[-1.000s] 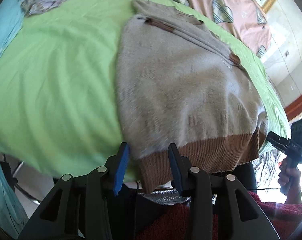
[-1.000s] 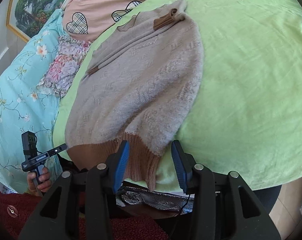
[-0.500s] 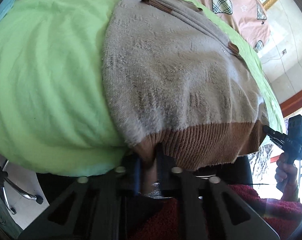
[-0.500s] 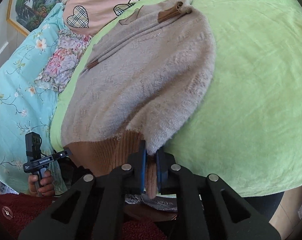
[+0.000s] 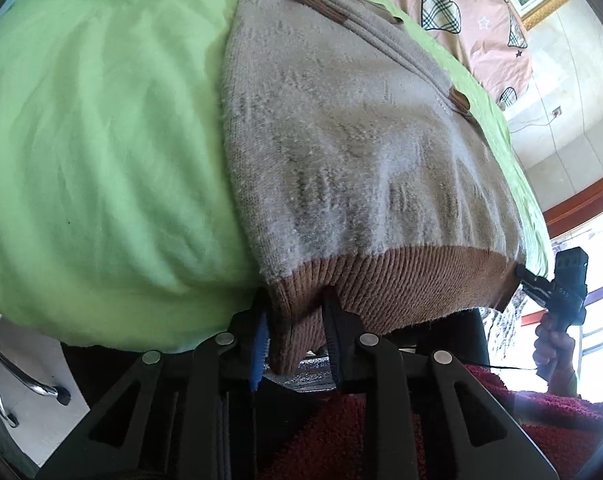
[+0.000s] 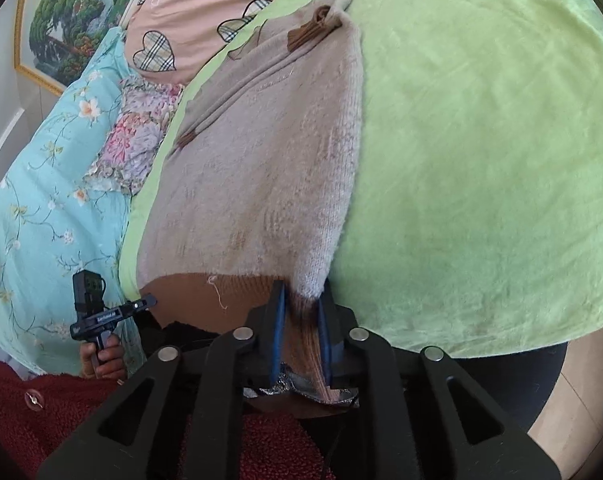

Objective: Fold small clothes
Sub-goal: 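Lift the hem with both grippers, fold it toward the collar, and open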

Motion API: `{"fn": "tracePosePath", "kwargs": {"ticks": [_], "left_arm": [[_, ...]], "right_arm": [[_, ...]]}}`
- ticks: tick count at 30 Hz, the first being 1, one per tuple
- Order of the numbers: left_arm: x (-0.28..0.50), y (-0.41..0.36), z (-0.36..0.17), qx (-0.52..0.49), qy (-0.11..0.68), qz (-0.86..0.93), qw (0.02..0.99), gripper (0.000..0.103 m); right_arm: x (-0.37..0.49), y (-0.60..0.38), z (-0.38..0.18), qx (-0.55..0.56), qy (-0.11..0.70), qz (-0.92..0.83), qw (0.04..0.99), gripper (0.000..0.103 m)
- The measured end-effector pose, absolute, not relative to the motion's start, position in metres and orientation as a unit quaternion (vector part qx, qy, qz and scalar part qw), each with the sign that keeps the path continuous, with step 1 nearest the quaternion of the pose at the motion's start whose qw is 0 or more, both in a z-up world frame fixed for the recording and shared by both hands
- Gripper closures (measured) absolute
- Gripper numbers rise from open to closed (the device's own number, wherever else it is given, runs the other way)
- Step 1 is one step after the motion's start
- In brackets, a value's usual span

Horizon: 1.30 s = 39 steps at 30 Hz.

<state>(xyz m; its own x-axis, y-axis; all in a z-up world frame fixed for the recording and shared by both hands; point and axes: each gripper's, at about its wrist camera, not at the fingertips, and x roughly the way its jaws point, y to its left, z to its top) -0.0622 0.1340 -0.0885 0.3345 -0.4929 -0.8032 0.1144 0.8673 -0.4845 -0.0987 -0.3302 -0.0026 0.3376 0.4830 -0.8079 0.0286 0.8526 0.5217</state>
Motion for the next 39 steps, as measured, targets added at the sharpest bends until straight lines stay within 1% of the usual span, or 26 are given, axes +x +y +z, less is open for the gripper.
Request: {"fn": "tracePosePath", "kwargs": {"ticks": [2,3,4,5,6,13,18,22,26,31,39], "left_arm": [[-0.061,0.132,-0.089,-0.172,0.542,-0.192,0.800,0.080],[-0.063,0.128,-0.087,-0.161,0.537,-0.194,0.805,0.084],[-0.065,0.126,-0.085,-0.155,0.532,-0.200,0.808,0.095],[-0.068,0.123,-0.082,-0.149,0.528,-0.202,0.811,0.096],[-0.074,0.122,-0.077,-0.141,0.520,-0.205,0.817,0.096],[-0.088,0.137,-0.045,-0.172,0.480,-0.232,0.828,0.098],[-0.082,0.137,0.004,-0.177,0.413,-0.260,0.855,0.098],[-0.064,0.139,0.033,-0.182,0.377,-0.263,0.869,0.098],[-0.034,0.140,0.055,-0.198,0.343,-0.265,0.879,0.098],[0.027,0.132,0.081,-0.199,0.299,-0.254,0.898,0.098],[0.146,0.109,0.100,-0.172,0.285,-0.232,0.914,0.098]], "right_arm": [[-0.098,-0.327,-0.007,0.235,0.556,0.146,0.784,0.085],[-0.099,-0.325,-0.009,0.237,0.554,0.147,0.784,0.086],[-0.099,-0.321,-0.010,0.235,0.551,0.150,0.786,0.086],[-0.099,-0.318,-0.010,0.232,0.550,0.155,0.787,0.087],[-0.100,-0.317,-0.009,0.233,0.548,0.158,0.787,0.094],[-0.115,-0.336,0.009,0.266,0.526,0.173,0.789,0.095],[-0.103,-0.332,0.036,0.296,0.480,0.211,0.798,0.095],[-0.082,-0.329,0.064,0.292,0.447,0.225,0.815,0.095],[-0.056,-0.329,0.085,0.288,0.414,0.227,0.833,0.095],[-0.003,-0.336,0.100,0.297,0.368,0.208,0.856,0.095],[0.111,-0.332,0.101,0.264,0.365,0.162,0.878,0.095]]}}
